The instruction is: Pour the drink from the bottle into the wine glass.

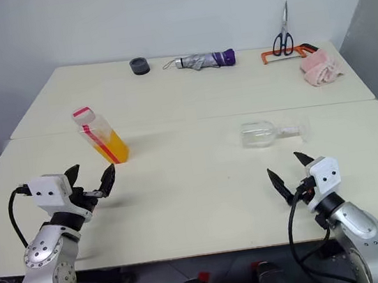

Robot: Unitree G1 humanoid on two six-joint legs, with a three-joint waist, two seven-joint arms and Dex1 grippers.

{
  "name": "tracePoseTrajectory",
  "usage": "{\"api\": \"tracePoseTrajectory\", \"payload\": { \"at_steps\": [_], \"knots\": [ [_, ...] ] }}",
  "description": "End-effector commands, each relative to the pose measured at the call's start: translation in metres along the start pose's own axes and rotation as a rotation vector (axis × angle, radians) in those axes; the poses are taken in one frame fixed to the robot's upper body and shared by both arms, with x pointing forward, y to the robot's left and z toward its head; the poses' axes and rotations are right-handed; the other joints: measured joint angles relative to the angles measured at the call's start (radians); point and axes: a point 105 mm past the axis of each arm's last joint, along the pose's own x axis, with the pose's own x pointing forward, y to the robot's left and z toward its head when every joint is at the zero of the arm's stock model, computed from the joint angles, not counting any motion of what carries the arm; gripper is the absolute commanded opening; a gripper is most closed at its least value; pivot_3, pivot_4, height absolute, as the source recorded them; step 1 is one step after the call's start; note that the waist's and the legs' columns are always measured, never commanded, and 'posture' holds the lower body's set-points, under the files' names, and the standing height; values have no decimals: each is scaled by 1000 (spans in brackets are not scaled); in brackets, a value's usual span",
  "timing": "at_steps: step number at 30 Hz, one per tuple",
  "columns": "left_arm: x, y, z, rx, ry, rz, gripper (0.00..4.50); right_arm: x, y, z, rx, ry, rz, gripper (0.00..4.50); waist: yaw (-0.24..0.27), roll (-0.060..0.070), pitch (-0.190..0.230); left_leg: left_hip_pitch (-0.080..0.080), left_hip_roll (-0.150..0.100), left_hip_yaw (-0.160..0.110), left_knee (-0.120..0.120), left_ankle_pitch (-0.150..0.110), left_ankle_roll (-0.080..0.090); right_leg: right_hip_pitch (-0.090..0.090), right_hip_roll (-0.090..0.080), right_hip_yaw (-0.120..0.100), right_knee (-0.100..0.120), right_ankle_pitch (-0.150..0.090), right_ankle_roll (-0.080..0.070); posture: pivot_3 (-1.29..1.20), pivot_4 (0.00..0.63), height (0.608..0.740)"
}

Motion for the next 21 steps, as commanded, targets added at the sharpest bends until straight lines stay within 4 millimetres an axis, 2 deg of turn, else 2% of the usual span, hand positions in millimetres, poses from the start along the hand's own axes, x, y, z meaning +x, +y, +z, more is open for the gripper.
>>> {"api": "tracePoseTrajectory", "payload": {
  "at_steps": [1, 10, 16, 21],
  "knots": [
    [0, 2, 16, 22, -64, -21, 4453, -3, -5, 13, -36, -50, -37, 4500, 0, 0, 0, 0, 0, 0, 0, 0, 0, 0, 0, 0, 0, 0, 0, 0, 150, 740],
    [3, -3, 16, 8, -64, -52, 4453, -6, -4, 11, -36, -40, -29, 4500, 0, 0, 0, 0, 0, 0, 0, 0, 0, 0, 0, 0, 0, 0, 0, 0, 150, 740],
    [7, 7, 10, 1, -28, -5, 4453, -3, 21, 18, -47, -29, 167, 4500, 0, 0, 0, 0, 0, 0, 0, 0, 0, 0, 0, 0, 0, 0, 0, 0, 150, 740],
    [13, 17, 9, -1, 4, 34, 4453, 0, 31, 29, -39, -20, 278, 4500, 0, 0, 0, 0, 0, -1, 0, 0, 0, 0, 0, 0, 0, 0, 0, 0, 150, 740]
  ]
}}
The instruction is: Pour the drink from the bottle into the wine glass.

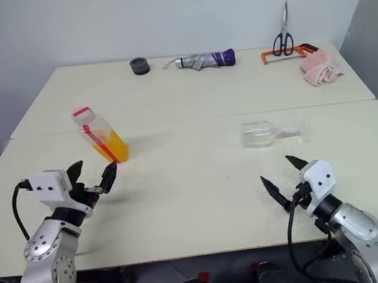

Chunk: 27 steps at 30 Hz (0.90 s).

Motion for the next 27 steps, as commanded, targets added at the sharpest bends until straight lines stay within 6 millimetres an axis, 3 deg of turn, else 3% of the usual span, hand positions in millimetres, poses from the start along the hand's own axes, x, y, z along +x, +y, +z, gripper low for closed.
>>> {"api": "tracePoseTrajectory", "payload": {
  "at_steps": [1, 9, 27],
  "knots": [
    [5, 12, 13, 20, -19, 43, 4453, 4, 7, 20, -10, -43, 84, 4500, 1, 0, 0, 0, 0, 0, 0, 0, 0, 0, 0, 0, 0, 0, 0, 0, 150, 740],
    [24, 17, 18, 21, 16, 61, 4453, 7, 24, 25, 19, 18, 271, 4500, 1, -1, 0, 0, 0, 0, 0, 0, 0, 0, 0, -1, 0, 0, 0, 0, 150, 740],
    [53, 2, 39, 29, -38, 24, 4453, 12, 18, 20, 3, 9, 290, 4500, 1, -1, 0, -1, 0, 0, 0, 0, 0, 0, 0, -1, 0, 0, 0, 0, 150, 740]
  ]
}}
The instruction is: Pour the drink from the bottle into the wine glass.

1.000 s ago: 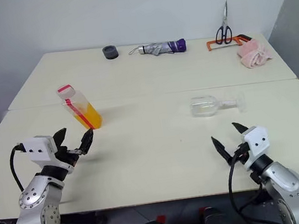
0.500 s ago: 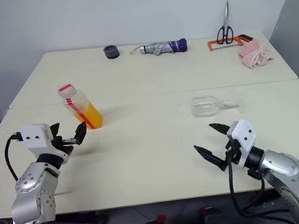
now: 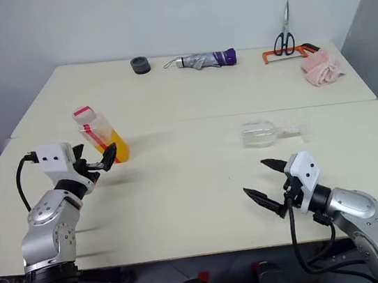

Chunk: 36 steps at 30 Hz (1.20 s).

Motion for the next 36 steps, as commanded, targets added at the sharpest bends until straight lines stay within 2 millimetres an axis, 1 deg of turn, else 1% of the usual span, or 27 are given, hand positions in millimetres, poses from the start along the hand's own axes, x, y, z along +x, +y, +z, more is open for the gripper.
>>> {"api": "tracePoseTrajectory", "payload": {
  "at_steps": [1, 9, 13, 26, 36],
  "knots": [
    [6, -1, 17, 20, -59, 7, 4453, 2, 0, 11, -35, -49, 14, 4500, 0, 0, 0, 0, 0, 0, 0, 0, 0, 0, 0, 0, 0, 0, 0, 0, 150, 740],
    [18, 4, 27, 27, -86, 39, 4453, 11, 5, 30, -57, -97, 61, 4500, 0, 0, 0, 0, 0, 0, 0, 0, 0, 0, 0, 0, 0, 0, 0, 0, 150, 740],
    [25, 1, 29, 26, -95, 34, 4453, 15, 5, 36, -65, -107, 66, 4500, 0, 0, 0, 0, 0, 0, 0, 0, 0, 0, 0, -1, 0, 0, 0, 0, 150, 740],
    [40, -5, 33, 20, -105, 12, 4453, 18, 6, 40, -74, -104, 67, 4500, 0, 0, 0, -1, 0, 0, 0, 0, 0, 0, 0, -1, 0, 1, -1, 0, 150, 740],
    [45, -7, 33, 25, -98, 12, 4453, 18, 6, 38, -71, -94, 66, 4500, 0, 0, 0, -1, 0, -1, 0, 0, 0, 0, 0, -1, 0, 1, -1, 0, 150, 740]
  ]
}}
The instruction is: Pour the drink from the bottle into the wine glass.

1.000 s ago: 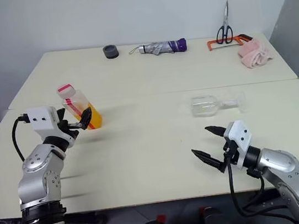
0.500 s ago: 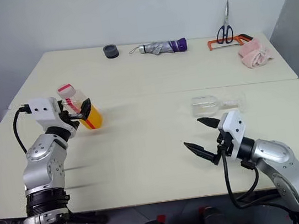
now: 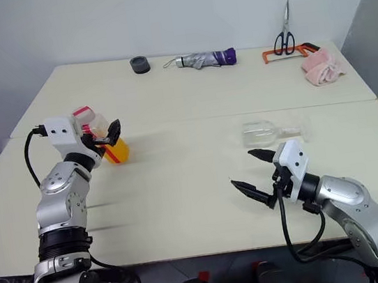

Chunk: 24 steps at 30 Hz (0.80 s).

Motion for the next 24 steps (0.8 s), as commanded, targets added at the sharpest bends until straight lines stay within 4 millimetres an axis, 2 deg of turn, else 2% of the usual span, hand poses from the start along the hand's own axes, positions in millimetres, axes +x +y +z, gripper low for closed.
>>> {"api": "tracePoseTrajectory", "payload": {
  "at_steps": [1, 2, 3, 9, 10, 18, 24],
  "knots": [
    [3, 0, 15, 23, -48, 5, 4453, 0, 3, 13, -37, -38, 11, 4500, 0, 0, 0, 0, 0, 0, 0, 0, 0, 0, 0, 0, 0, 0, 0, 0, 150, 740],
    [3, 0, 15, 21, -48, 8, 4029, 0, 3, 13, -37, -37, 11, 4500, 0, 0, 0, 0, 0, 0, 0, 0, 0, 0, 0, 0, 0, 0, 0, 0, 150, 740],
    [3, 0, 15, 16, -48, 9, 3900, 0, 3, 12, -36, -36, 11, 4500, 0, 0, 0, 0, 0, 0, 0, 0, 0, 0, 0, 0, 0, 0, 0, 0, 150, 740],
    [2, 1, 14, 10, -52, 16, 2143, -1, 3, 11, -34, -33, 11, 4500, 0, 0, 0, 0, 0, 0, 0, 0, 0, 0, 0, 0, 0, 0, 0, 0, 150, 740],
    [2, 1, 14, 10, -53, 17, 2008, -1, 3, 11, -34, -33, 12, 4500, 0, 0, 0, 0, 0, 0, 0, 0, 0, 0, 0, 0, 0, 0, 0, 0, 150, 740],
    [-4, -5, 19, 43, -93, -21, 1959, 1, -1, 14, -70, -48, -10, 4500, 0, 0, 0, 0, 0, 0, 0, 0, 0, 0, 0, 0, 0, 1, -1, 0, 150, 740],
    [-8, -28, 25, 50, -101, -160, 1958, 4, -1, 19, -131, -99, -35, 4500, 0, 0, 0, 0, 0, 0, 0, 0, 0, 0, 0, 0, 0, 1, -1, 0, 150, 740]
  ]
}}
